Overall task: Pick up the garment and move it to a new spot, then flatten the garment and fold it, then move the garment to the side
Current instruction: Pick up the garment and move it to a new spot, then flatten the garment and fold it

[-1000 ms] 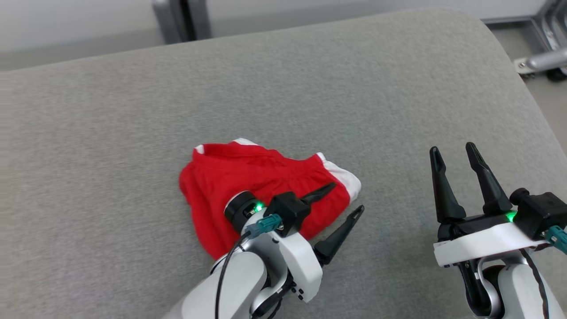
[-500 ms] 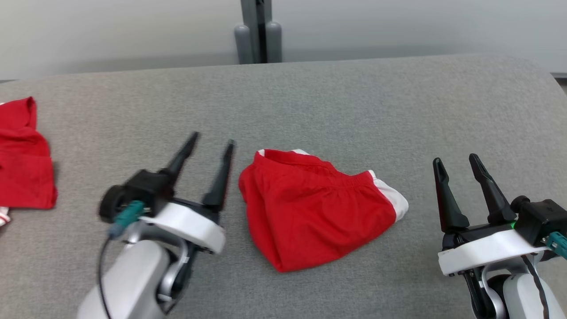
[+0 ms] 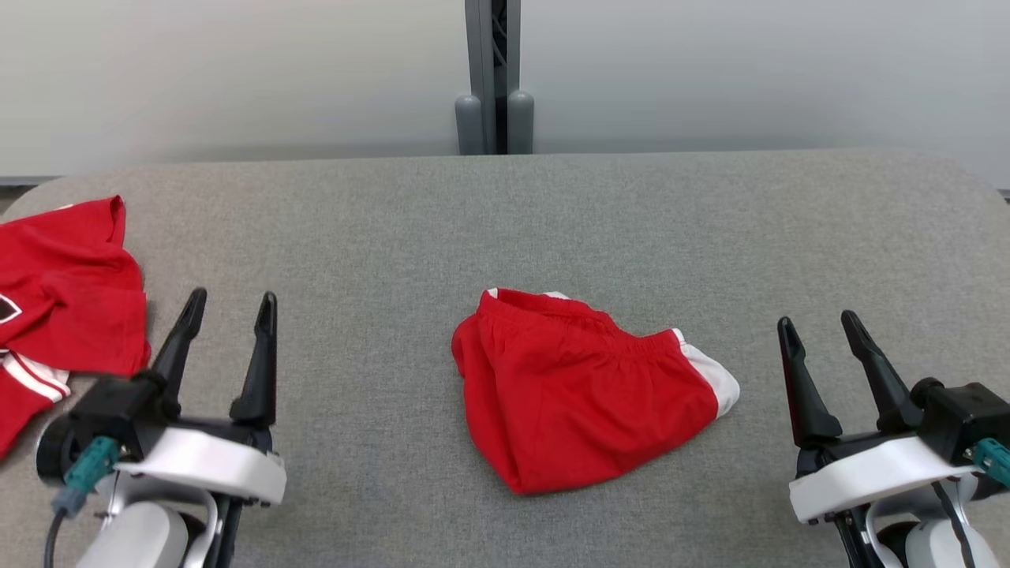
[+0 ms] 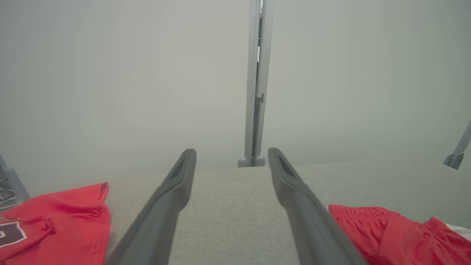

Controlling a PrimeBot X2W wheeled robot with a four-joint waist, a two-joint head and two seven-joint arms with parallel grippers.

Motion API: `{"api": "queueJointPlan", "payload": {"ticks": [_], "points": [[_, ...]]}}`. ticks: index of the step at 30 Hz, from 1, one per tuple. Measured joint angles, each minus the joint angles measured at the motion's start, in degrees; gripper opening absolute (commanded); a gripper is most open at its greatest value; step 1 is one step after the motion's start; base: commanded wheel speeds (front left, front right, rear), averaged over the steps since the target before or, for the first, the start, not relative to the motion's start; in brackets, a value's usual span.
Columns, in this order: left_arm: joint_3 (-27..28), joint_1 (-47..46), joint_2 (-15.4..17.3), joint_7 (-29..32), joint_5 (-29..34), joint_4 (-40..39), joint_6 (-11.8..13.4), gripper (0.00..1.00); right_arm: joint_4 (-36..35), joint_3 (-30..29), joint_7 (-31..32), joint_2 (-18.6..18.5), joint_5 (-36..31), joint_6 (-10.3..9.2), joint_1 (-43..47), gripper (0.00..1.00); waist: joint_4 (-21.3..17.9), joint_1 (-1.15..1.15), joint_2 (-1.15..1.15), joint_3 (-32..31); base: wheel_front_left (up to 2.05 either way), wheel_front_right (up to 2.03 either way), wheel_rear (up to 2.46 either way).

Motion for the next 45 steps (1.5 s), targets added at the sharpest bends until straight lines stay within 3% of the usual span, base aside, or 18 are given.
{"api": "queueJointPlan", "payload": {"ticks": [7,13,38,45], "points": [[-0.4,6.4,0.7,0.3,0.3,-4.6,2.2,1.00,-0.8,-1.0,1.0,0.0,-0.4,0.00,3.4,1.00,-0.3,0.00,0.00,-2.8,0.00,0.00,0.00],[0.4,7.5,0.2,-0.4,-0.2,-4.1,-0.6,1.00,-2.2,-1.4,2.0,0.0,-0.4,0.00,4.8,1.00,0.0,0.00,0.00,-3.8,0.00,0.00,0.00],[1.6,7.6,-2.3,-0.6,3.0,-1.2,-1.2,1.00,-3.1,-1.3,3.5,0.0,-1.8,0.00,3.7,1.00,0.8,0.00,0.00,-3.0,0.00,0.00,0.00],[0.1,5.0,-4.0,-0.6,3.1,-0.8,-2.4,1.00,3.7,6.5,7.6,-4.5,0.2,0.00,-2.8,1.00,4.0,0.00,0.00,-1.5,0.00,0.00,0.00]]}}
